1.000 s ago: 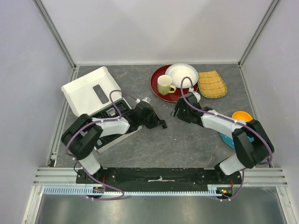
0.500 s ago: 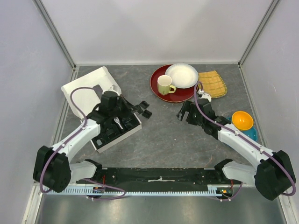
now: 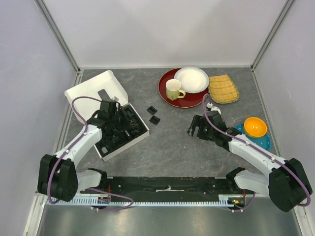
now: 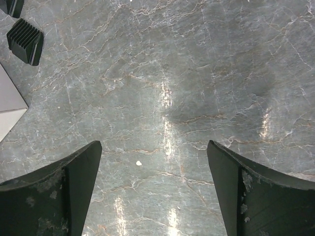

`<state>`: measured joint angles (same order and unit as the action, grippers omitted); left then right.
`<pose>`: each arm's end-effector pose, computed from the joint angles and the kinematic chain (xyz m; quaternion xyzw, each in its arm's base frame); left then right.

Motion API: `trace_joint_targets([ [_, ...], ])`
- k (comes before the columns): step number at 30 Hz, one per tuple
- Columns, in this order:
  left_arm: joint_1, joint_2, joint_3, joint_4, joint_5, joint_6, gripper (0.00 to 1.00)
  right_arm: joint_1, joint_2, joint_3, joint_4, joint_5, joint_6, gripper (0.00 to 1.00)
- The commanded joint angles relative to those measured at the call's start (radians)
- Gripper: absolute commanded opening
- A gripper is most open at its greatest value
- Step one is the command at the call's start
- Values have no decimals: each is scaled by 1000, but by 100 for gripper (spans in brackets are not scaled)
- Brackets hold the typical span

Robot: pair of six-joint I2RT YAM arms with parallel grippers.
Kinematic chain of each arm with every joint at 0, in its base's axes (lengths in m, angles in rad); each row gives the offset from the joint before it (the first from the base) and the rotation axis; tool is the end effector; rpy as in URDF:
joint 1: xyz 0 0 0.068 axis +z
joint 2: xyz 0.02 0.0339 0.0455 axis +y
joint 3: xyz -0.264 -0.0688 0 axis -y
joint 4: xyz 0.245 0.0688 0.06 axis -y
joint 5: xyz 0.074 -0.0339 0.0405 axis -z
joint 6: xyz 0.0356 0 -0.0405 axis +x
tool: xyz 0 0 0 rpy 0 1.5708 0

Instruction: Sort the hair-cutting tools

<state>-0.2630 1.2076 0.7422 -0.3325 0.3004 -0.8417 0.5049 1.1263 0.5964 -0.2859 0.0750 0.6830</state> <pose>0.2362 -0.0745 0.2266 -0.2073 0.8938 -0.3135 0.2445 0.1967 0.1057 0.2000 0.0964 0.9240 0.1773 0.3248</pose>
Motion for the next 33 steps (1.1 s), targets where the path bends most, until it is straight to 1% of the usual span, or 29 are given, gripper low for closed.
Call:
trace_joint_targets([
  [1, 15, 35, -3, -2, 42, 58, 2, 1, -14, -4, 24, -9, -13, 95],
  [5, 16, 63, -6, -8, 34, 64, 2, 1, -7, -10, 24, -9, -14, 95],
  [15, 19, 124, -56, 79, 55, 30, 2, 1, 17, -18, 34, -15, -17, 94],
  [20, 21, 164, -76, 154, 91, 12, 2, 1, 23, -23, 39, -15, -17, 94],
  [25, 22, 185, -83, 165, 80, 15, 2, 1, 21, -24, 40, -18, -17, 94],
  [27, 22, 193, -78, 122, 48, 29, 9, 1, 20, -24, 39, -17, -17, 94],
  [30, 21, 185, -86, 92, 0, 44, 14, 1, 18, -24, 40, -17, -16, 94],
  [33, 21, 170, -95, 78, -21, 52, 16, 1, 21, -24, 44, -17, -14, 94],
])
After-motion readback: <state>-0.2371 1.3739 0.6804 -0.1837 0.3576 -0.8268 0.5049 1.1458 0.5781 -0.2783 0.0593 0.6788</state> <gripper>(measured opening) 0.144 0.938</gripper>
